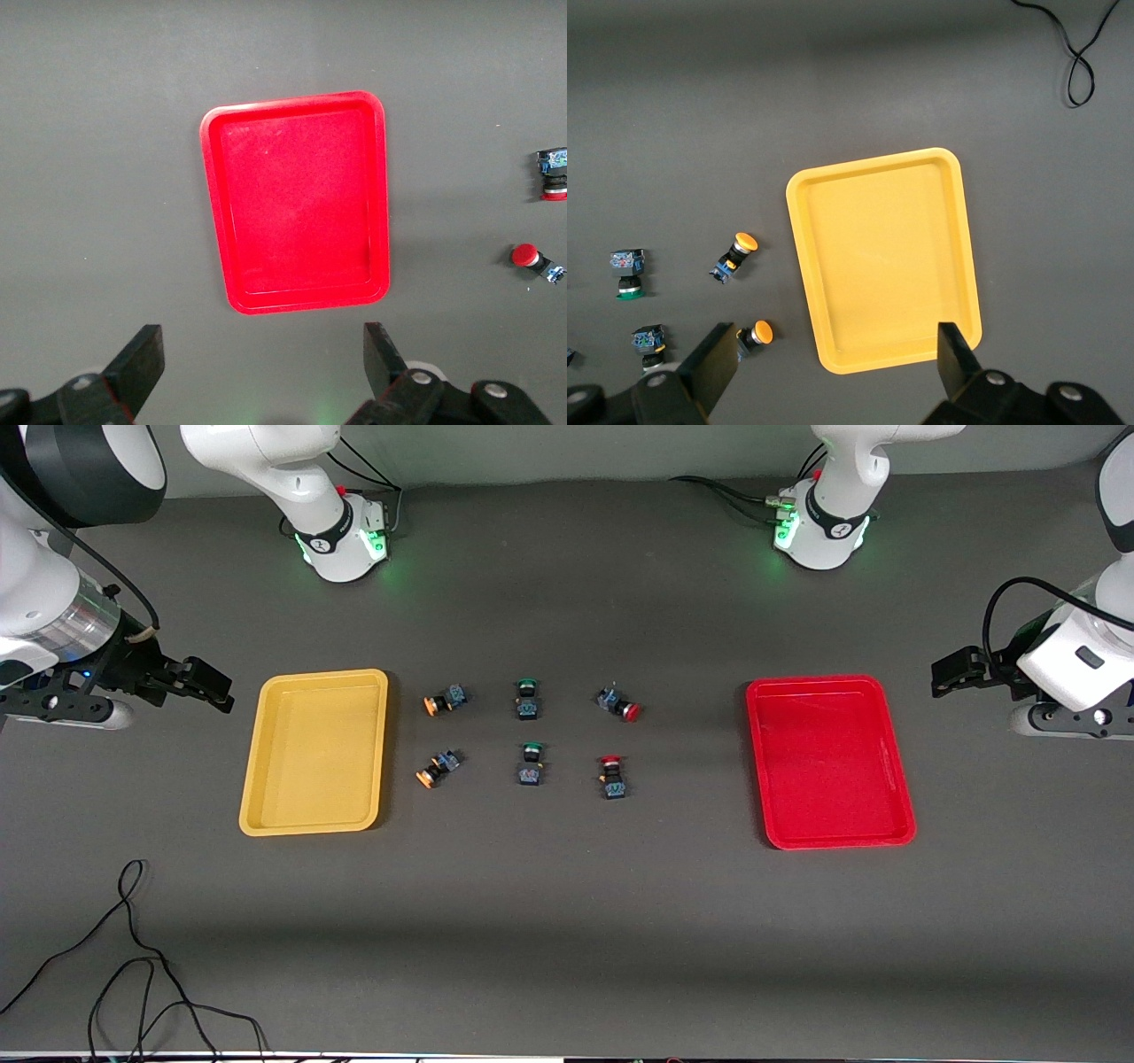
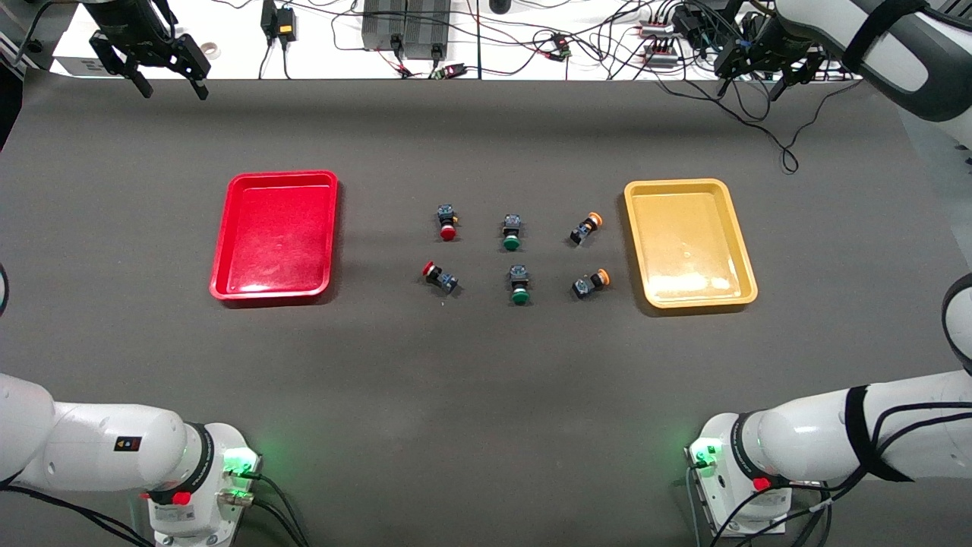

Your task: Place red and yellow buttons in trays

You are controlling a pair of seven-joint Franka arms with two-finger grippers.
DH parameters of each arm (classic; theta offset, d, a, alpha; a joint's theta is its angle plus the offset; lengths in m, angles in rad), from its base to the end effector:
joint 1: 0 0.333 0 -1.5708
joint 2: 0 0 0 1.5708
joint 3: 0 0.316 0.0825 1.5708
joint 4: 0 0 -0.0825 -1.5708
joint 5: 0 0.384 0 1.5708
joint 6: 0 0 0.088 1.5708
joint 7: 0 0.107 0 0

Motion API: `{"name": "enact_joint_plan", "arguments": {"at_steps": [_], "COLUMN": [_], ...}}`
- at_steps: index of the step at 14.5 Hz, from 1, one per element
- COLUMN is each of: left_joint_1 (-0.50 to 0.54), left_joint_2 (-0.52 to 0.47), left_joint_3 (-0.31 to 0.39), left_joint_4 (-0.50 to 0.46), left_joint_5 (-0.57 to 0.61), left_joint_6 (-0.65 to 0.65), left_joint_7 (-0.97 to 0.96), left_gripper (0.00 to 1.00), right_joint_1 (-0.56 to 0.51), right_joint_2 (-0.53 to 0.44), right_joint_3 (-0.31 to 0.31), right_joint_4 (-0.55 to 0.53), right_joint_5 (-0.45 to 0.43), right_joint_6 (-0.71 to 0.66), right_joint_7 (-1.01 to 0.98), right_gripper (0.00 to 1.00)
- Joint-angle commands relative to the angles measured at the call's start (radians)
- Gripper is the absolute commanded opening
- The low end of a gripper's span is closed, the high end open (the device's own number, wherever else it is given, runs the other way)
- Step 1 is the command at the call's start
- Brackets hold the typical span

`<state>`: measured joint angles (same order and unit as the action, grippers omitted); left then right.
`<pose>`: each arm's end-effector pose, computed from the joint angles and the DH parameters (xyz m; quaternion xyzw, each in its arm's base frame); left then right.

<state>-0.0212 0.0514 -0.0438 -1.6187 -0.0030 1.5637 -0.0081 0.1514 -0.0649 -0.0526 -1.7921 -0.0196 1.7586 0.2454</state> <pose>0.5639 -0.0365 0.5727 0.9982 -0.0284 -0.0532 0.0007 0.5429 0.0513 0.5711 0.9973 -0.0715 0.0168 0.0051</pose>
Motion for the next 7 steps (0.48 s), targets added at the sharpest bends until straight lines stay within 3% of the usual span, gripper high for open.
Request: {"name": "enact_joint_plan", "arguments": {"at_steps": [1, 7], "left_joint_1": [0.001, 0.001], "left_joint_2": [-0.021, -0.019], "left_joint_3": [-0.004, -0.004], "left_joint_4": [-0.007, -0.007], "left_joint_5": [0.011, 0.011], "left_joint_6": [-0.017, -0.019], "left_joint_7": [0.014, 0.014], "left_gripper": [1.00, 1.00], "right_joint_1": [0.004, 0.007], "right_joint_2": [0.008, 0.051], "right_joint_3": [-0.004, 0.002], "right_joint_4": [0.016, 0.022], "right_joint_5": [-0.003, 0.012], "right_joint_6": [0.002, 0.012], "right_joint_7": [-0.020, -0.003], "right_gripper": [1.00, 1.00]}}
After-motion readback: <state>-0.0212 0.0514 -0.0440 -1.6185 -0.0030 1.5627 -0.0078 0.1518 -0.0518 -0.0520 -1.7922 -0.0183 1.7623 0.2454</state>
